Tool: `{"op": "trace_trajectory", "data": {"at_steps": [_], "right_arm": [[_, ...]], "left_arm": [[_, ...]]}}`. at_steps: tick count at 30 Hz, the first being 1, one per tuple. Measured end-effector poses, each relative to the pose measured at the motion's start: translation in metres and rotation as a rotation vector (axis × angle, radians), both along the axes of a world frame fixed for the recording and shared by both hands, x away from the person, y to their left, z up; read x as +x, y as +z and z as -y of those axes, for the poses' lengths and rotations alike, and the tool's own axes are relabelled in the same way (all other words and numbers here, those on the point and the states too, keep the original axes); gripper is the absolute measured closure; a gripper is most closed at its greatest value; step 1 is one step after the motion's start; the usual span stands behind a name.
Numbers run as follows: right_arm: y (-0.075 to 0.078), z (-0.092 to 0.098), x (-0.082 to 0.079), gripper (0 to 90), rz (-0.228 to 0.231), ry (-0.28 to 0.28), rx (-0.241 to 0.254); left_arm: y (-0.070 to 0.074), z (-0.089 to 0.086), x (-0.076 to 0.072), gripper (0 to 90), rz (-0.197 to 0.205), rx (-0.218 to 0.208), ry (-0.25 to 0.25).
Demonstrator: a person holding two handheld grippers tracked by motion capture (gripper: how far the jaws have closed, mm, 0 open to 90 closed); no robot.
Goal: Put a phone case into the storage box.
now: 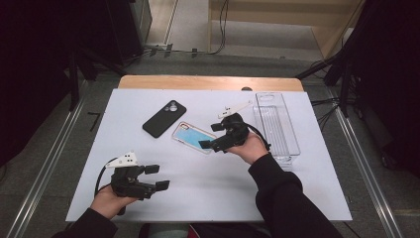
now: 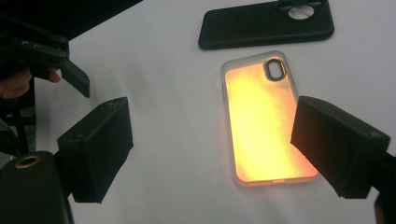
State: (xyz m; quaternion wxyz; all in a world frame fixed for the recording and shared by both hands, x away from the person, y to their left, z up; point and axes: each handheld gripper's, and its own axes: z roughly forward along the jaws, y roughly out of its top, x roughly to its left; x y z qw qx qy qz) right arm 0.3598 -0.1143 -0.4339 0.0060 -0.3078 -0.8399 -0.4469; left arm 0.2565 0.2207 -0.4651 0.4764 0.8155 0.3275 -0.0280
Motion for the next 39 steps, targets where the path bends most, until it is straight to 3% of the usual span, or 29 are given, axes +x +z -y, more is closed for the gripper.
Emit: {"op": "trace_trajectory", "data": {"at_steps": [8,12,20,26,28,29,30,33,35,39], "right_arm": [[-0.002,-0.008,0.018,11.1,0.018,0.029,0.012],[-0.006,-0.008,0.026,11.1,0.007,0.015,0.023],[-0.009,-0.014,0.039,11.2,0.008,0.009,0.013],[-0.009,-0.025,0.052,11.1,0.013,0.05,-0.011],[-0.009,-0.028,0.055,10.3,0.012,0.07,-0.003],[-0.01,-0.031,0.057,4.0,0.039,0.069,0.01],[-0.011,-0.033,0.058,0.0,0.033,0.076,0.02],[-0.011,-0.035,0.06,0.0,0.025,0.094,0.022],[-0.013,-0.039,0.062,0.0,-0.002,0.091,-0.009],[-0.015,-0.042,0.062,0.0,0.01,0.096,-0.034]], "left_arm": [[0.0,0.0,0.0,21.9,-0.001,-0.003,0.0],[0.0,0.0,0.0,21.9,-0.002,-0.003,-0.001],[0.0,0.001,0.0,21.9,-0.001,-0.002,-0.005],[0.0,0.0,0.0,21.9,-0.004,-0.006,-0.004],[0.0,0.0,0.0,21.9,-0.005,-0.005,-0.005],[0.0,0.0,0.0,21.9,-0.005,-0.004,-0.006],[0.0,0.0,0.0,21.9,-0.005,-0.005,-0.007],[0.0,0.0,0.0,21.9,-0.006,-0.006,-0.007],[0.0,0.0,0.0,21.9,-0.007,-0.01,-0.007],[0.0,0.0,0.0,21.9,-0.006,-0.01,-0.007]]}}
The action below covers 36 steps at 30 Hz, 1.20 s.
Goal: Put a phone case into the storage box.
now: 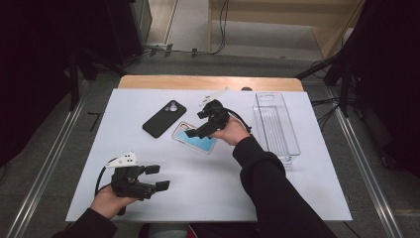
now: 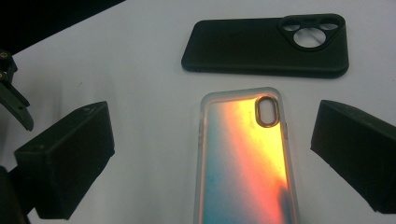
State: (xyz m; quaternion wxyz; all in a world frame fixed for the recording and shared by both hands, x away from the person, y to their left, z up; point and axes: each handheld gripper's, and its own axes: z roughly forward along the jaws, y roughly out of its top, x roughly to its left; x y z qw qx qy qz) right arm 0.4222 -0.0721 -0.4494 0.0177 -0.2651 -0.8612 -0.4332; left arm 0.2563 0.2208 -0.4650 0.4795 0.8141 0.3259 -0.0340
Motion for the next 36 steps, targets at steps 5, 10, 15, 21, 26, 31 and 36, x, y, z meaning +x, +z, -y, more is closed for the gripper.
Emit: {"op": "trace_trajectory", "data": {"at_steps": [5,10,15,21,26,31,36], "right_arm": [[-0.003,-0.001,0.0,0.0,0.018,-0.006,-0.012],[-0.007,-0.003,0.0,0.0,0.015,-0.023,-0.007],[-0.014,-0.006,-0.001,0.0,0.014,-0.012,-0.033],[-0.021,-0.007,0.0,0.0,0.004,-0.021,-0.059],[-0.025,-0.005,0.001,0.0,-0.006,-0.025,-0.066],[-0.033,-0.004,0.0,0.0,-0.013,-0.023,-0.093],[-0.041,-0.004,0.002,0.0,-0.02,-0.028,-0.103]], "left_arm": [[0.0,0.0,0.0,21.9,0.001,0.0,0.002],[0.0,-0.001,0.0,21.9,0.001,-0.001,0.002],[0.0,0.0,0.0,21.9,0.001,-0.001,0.0],[0.0,-0.001,0.0,21.9,0.001,-0.002,0.002],[0.0,-0.001,0.0,21.9,0.0,-0.004,0.002],[0.001,0.0,0.0,21.9,0.002,-0.004,0.001],[0.001,0.0,0.0,21.9,0.002,-0.005,0.001]]}}
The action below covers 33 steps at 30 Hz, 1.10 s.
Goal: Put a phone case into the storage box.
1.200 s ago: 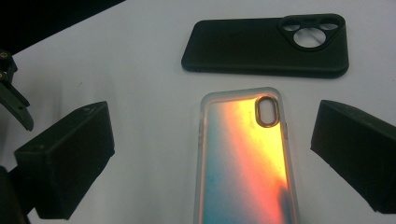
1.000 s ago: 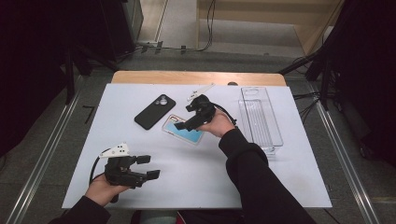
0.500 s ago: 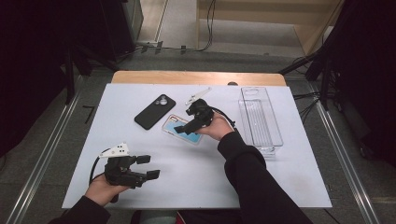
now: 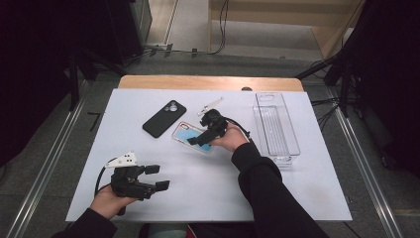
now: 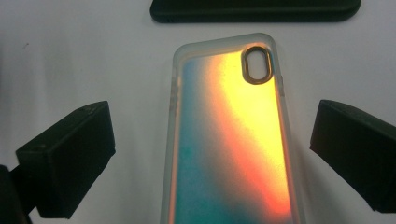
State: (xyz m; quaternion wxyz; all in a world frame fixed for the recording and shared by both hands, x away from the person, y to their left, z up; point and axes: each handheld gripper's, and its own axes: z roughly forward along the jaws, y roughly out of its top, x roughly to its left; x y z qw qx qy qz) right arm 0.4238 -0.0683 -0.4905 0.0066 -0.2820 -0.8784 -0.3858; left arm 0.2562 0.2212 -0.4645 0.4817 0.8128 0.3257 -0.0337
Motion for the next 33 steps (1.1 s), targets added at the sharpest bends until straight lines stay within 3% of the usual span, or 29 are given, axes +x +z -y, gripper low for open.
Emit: {"op": "trace_trajectory", "data": {"at_steps": [12,15,17,24,25,27,28,33], "right_arm": [[-0.019,0.001,-0.003,0.0,-0.016,-0.012,-0.038],[-0.021,0.001,-0.005,0.0,0.005,-0.016,-0.037],[-0.021,0.002,-0.007,5.8,0.039,-0.025,-0.057],[-0.024,0.003,-0.012,6.8,0.092,-0.035,-0.052],[-0.026,0.001,-0.016,7.0,0.13,-0.033,-0.081],[-0.026,0.0,-0.016,9.0,0.138,-0.034,-0.088],[-0.026,0.001,-0.018,12.6,0.165,-0.04,-0.096],[-0.027,0.002,-0.019,14.2,0.183,-0.04,-0.096]], "left_arm": [[0.0,0.0,0.0,21.9,-0.002,0.004,-0.001],[0.0,0.0,0.0,21.9,-0.003,0.004,-0.001],[0.0,0.0,0.0,21.9,-0.003,0.005,-0.001],[0.0,0.0,0.0,21.9,-0.004,0.007,0.0],[0.0,0.001,0.0,21.9,-0.003,0.007,0.0],[0.0,0.001,0.0,21.9,-0.004,0.008,0.0],[0.0,0.0,0.0,21.9,-0.003,0.008,-0.001],[-0.001,0.001,0.0,21.9,0.0,0.01,-0.002]]}}
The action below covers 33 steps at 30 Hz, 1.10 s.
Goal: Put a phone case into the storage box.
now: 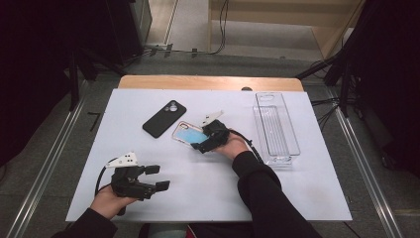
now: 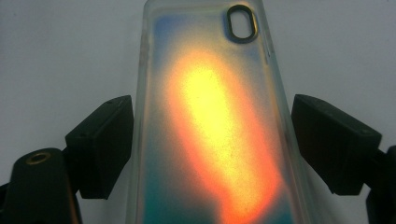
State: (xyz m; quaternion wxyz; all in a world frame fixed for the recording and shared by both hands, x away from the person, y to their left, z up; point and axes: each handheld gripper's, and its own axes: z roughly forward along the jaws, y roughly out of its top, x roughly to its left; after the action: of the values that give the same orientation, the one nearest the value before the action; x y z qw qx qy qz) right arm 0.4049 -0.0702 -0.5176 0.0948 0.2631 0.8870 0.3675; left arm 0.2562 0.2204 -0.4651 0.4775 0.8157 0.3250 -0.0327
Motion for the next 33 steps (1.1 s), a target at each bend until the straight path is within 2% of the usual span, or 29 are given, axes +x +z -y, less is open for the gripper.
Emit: {"op": "trace_trajectory", "data": {"at_steps": [7,18,20,26,27,31,33], "right_arm": [[0.0,0.0,0.0,14.8,0.006,0.008,-0.007],[0.002,0.001,0.002,15.2,-0.011,0.009,-0.002],[0.004,0.002,0.002,15.2,-0.025,0.005,0.008],[0.017,0.008,0.003,15.3,-0.069,-0.023,0.086],[0.017,0.008,0.003,15.3,-0.069,-0.023,0.086],[0.035,0.013,-0.003,15.2,-0.103,-0.047,0.12],[0.043,0.016,-0.006,15.3,-0.12,-0.056,0.133]], "left_arm": [[0.0,0.0,0.001,21.9,-0.005,-0.006,0.001],[0.0,0.0,0.001,21.9,-0.01,0.0,0.0],[0.0,0.0,0.001,21.9,-0.01,-0.005,0.002],[0.0,-0.001,0.001,21.9,-0.013,-0.004,0.006],[0.0,-0.001,0.001,21.9,-0.011,-0.004,0.006],[0.0,-0.001,0.002,21.9,-0.017,-0.006,0.008],[0.001,0.0,0.002,21.9,-0.058,-0.019,0.005]]}}
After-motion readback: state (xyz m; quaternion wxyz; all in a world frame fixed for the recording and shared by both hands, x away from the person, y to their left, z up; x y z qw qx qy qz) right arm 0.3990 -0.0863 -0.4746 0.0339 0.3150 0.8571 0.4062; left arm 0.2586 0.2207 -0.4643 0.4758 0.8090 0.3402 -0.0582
